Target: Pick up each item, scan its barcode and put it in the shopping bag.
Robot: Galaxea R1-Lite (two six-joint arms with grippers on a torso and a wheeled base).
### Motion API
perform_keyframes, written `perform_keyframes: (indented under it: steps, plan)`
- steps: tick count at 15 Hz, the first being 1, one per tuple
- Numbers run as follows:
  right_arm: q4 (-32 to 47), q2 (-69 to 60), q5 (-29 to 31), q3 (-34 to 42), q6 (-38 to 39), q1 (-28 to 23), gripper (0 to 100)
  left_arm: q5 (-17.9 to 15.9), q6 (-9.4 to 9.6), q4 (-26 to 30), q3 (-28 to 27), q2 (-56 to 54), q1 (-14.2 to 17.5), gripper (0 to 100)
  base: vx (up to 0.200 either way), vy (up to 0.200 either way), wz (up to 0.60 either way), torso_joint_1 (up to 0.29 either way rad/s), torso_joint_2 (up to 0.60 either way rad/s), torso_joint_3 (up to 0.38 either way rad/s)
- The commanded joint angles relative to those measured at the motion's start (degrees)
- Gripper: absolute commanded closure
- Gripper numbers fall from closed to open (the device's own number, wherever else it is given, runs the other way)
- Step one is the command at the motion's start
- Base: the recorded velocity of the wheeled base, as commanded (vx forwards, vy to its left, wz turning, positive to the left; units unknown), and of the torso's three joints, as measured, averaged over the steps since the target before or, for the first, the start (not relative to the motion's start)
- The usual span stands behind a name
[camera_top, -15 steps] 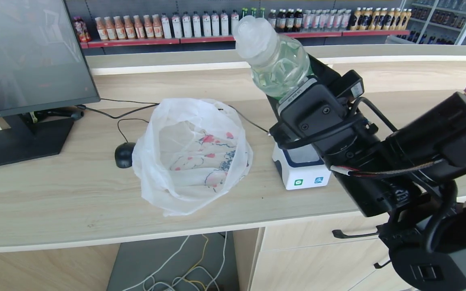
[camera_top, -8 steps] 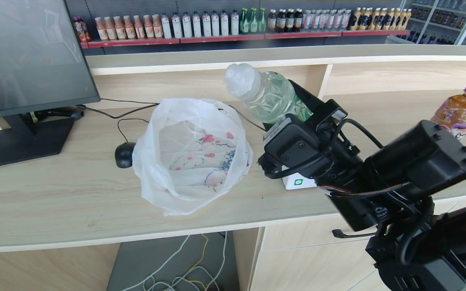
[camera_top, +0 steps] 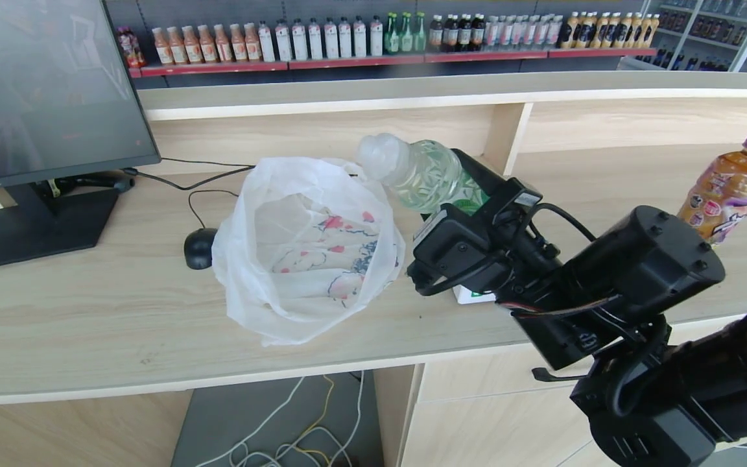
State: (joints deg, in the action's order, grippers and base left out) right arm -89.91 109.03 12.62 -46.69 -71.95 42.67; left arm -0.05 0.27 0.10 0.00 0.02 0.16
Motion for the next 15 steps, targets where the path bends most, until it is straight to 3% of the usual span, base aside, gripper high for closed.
perform_keyframes:
  steps: [1, 15]
  plan:
    - [-0.1, 0.0, 0.0, -0.3, 0.0, -1.3, 100, 0.0, 0.0, 0.0, 0.0, 0.0, 0.0, 0, 0.0, 0.0, 0.0, 0.0, 0.0, 0.0]
    - [-0.1, 3.9, 0.0, -1.6, -0.6, -2.1, 100, 0.0, 0.0, 0.0, 0.0, 0.0, 0.0, 0, 0.0, 0.0, 0.0, 0.0, 0.0, 0.0]
